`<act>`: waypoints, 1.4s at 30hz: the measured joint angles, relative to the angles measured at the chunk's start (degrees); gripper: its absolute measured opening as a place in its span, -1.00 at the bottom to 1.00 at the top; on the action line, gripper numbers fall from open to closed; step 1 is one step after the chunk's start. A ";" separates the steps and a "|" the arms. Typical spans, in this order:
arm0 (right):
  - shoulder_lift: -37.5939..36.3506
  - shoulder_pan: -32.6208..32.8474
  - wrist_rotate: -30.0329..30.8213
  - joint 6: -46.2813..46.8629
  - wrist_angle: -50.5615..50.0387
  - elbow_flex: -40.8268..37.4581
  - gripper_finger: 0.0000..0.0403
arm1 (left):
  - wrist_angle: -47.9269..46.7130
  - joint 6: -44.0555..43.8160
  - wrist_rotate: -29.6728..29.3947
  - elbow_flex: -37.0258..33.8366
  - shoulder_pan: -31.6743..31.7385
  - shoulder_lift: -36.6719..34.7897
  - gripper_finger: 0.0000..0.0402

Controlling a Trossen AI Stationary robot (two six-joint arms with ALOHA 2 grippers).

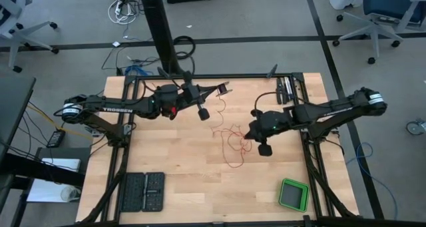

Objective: Coil cords
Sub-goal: Uncoil the red wire cable from the black spool, then coil the red wire cable onto the black spool

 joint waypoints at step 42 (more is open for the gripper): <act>-10.03 -3.50 54.03 -14.97 19.64 0.00 -0.99 | -62.67 0.32 -8.64 0.00 0.15 0.00 -1.00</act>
